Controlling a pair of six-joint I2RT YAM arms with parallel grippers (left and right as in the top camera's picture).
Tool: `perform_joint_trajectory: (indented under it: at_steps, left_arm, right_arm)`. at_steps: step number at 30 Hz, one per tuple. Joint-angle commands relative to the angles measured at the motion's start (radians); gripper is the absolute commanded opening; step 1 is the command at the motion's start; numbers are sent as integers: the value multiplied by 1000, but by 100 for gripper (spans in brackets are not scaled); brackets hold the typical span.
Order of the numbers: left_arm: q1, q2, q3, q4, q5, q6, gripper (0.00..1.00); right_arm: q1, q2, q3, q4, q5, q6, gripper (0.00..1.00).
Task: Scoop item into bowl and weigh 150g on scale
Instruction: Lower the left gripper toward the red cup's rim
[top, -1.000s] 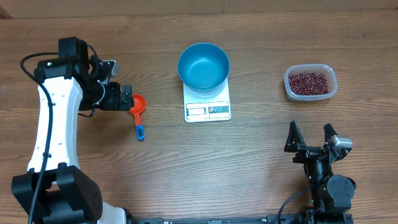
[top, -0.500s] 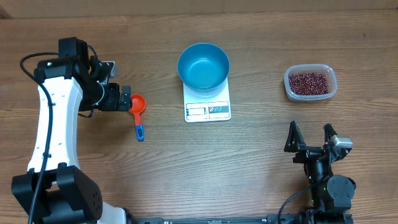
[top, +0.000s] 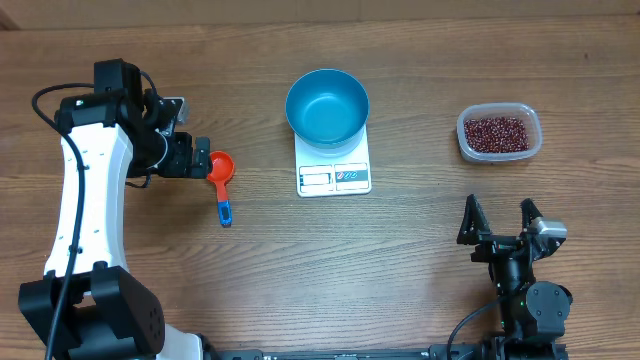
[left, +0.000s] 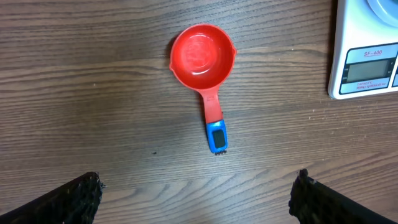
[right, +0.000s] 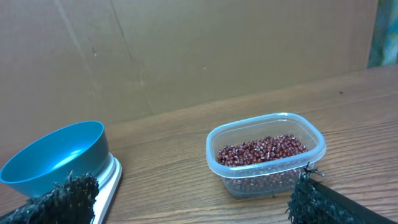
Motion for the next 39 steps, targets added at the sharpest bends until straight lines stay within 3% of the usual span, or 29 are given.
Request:
perform_joint_trajectory:
  at_steps: [1,39]
  left_arm:
    - [1,6,21,5,-7,-3,100]
    - [0,205,-2,76,-46,22,100]
  right_arm:
    - [6,-9,-11,6,2,1,100]
    - [6,-8,-11,6,3,1,100]
